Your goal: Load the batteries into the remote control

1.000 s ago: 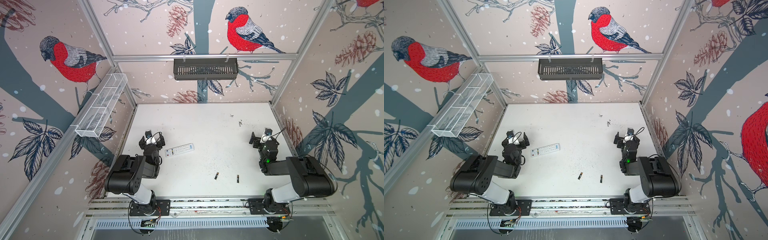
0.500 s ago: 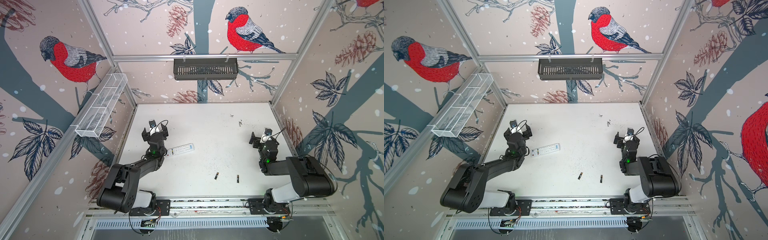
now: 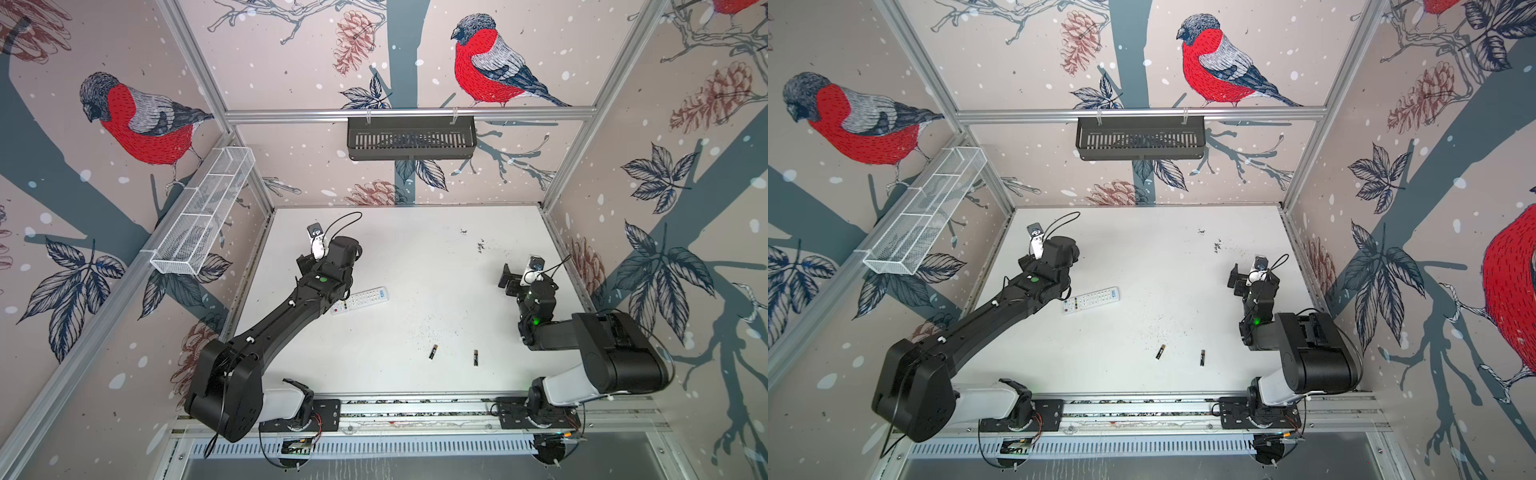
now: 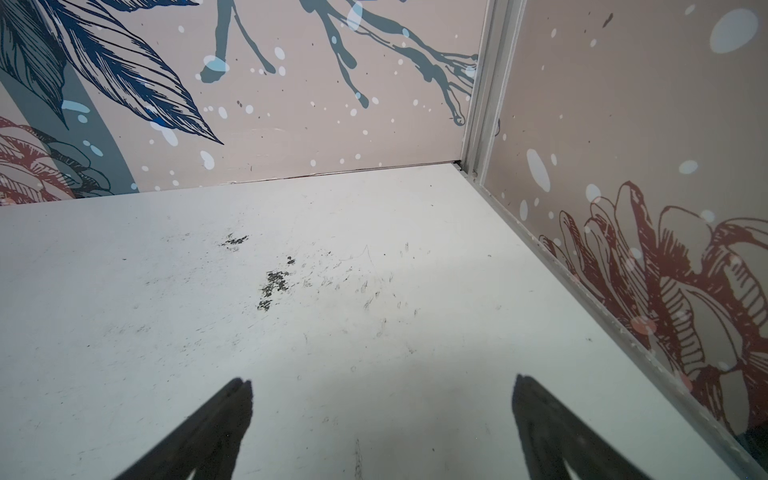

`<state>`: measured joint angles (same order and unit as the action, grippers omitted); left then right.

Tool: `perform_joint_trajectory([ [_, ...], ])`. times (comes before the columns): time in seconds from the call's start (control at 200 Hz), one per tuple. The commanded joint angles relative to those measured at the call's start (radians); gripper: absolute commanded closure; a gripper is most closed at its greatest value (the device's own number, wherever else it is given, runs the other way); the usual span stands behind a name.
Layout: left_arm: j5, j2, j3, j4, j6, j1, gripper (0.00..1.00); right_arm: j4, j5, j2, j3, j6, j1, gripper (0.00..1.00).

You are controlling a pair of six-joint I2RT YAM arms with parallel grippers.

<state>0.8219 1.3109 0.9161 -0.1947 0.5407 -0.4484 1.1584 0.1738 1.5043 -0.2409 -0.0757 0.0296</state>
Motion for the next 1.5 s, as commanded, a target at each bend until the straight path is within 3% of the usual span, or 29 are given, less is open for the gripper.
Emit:
perform_joint_trajectory([
  [0.0, -0.109, -0.041, -0.01, -0.208, 0.093, -0.018, 0.03, 0.032, -0.011, -0.006, 0.001, 0.01, 0.001, 0.01],
  [0.2, -0.333, -0.191, -0.111, -0.27, 0.098, -0.023, 0.03, -0.206, -0.065, -0.096, -0.098, 0.074, 0.033, 0.01],
  [0.305, -0.444, -0.296, -0.162, -0.285, 0.084, -0.022, 0.02, -0.409, -0.066, -0.157, -0.186, 0.145, 0.134, 0.01],
  [0.455, -0.521, -0.435, -0.211, -0.329, 0.09, -0.02, 0.02, -0.605, -0.239, -0.169, -0.302, 0.213, 0.286, 0.01],
  [0.56, -0.522, -0.505, -0.236, -0.344, 0.11, -0.024, 0.02, -0.744, -0.32, -0.083, -0.414, 0.244, 0.39, 0.01],
  [0.901, -0.641, -0.528, -0.296, -0.285, 0.15, -0.024, 0.03, -1.06, -0.183, 0.426, -0.911, 0.166, 0.635, 0.01],
  [1.096, -0.68, -0.541, -0.341, -0.26, 0.177, -0.023, 0.02, -1.144, -0.174, 0.63, -1.149, 0.11, 0.671, 0.01],
  [1.251, -0.708, -0.582, -0.387, -0.223, 0.199, -0.024, 0.02, -1.251, -0.194, 0.755, -1.317, 0.15, 0.697, 0.01],
  [1.496, -0.717, -0.578, -0.405, -0.21, 0.207, -0.024, 0.02, -1.345, -0.222, 0.809, -1.373, 0.268, 0.759, 0.0],
])
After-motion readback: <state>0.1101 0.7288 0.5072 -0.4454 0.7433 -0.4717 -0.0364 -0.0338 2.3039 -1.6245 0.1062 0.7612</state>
